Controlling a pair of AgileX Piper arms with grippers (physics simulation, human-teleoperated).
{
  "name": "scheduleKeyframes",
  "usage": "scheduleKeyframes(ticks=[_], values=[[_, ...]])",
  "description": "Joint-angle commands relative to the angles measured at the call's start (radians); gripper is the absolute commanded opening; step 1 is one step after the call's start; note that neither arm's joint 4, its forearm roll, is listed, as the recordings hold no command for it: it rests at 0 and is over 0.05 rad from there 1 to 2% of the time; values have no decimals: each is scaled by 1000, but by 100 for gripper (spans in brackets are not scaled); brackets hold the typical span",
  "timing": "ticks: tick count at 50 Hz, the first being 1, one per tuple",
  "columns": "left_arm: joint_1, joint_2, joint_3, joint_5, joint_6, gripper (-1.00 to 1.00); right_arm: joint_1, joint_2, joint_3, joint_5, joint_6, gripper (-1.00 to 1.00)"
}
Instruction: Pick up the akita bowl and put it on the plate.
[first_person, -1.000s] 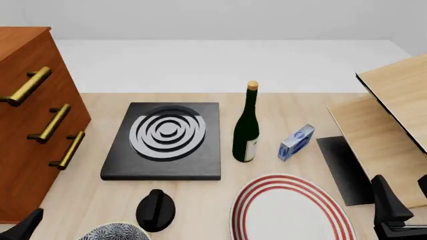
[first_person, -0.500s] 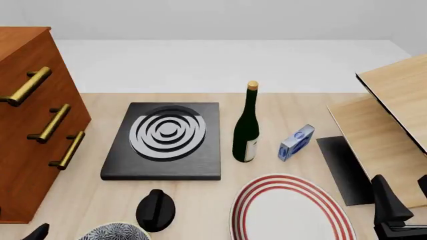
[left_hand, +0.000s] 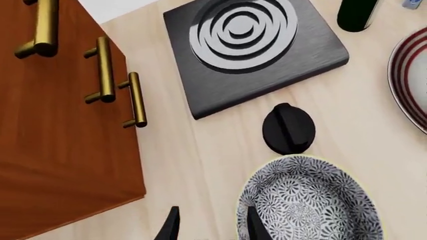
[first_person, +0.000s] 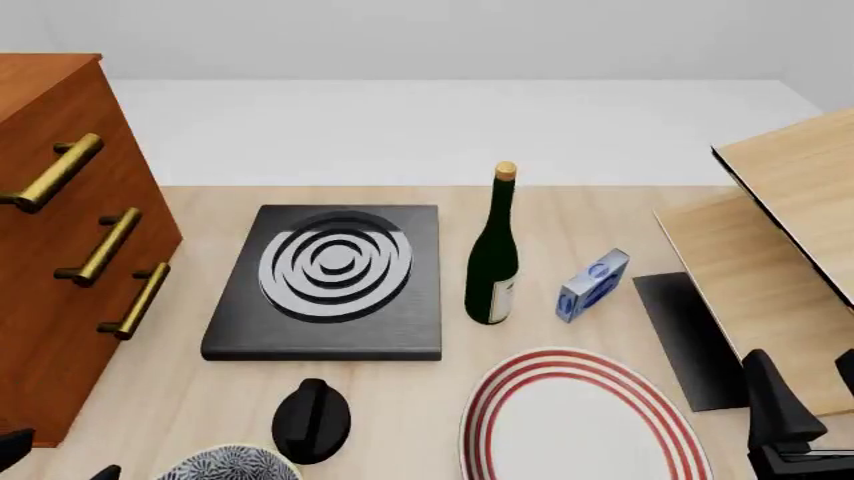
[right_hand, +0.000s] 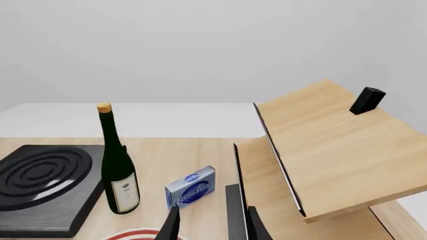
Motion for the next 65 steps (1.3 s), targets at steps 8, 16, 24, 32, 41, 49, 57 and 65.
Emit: scheduleKeyframes(ticks=[8,16,24,32,41,49,57,65], values=[[-40,63,45,-47,3,100,0,0,1,-1,0,100],[-53,77,55,-63,4,100,0,0,0,0,0,100],[-68,74,57,-56,2,100,1,-1,0,1,0,100],[-85,84,79,-74,-2,100,0,-1,0,1,0,100],[-105,77,81,-58,-3,100,0,-1,0,1,0,100],[-107,78,91,-68,-2,100,1,-1,0,1,0,100],[-122,83,111,-81,-14,100,0,-1,0,1,0,100],[-137,92,132,-103,-24,100,0,-1,0,1,0,100]])
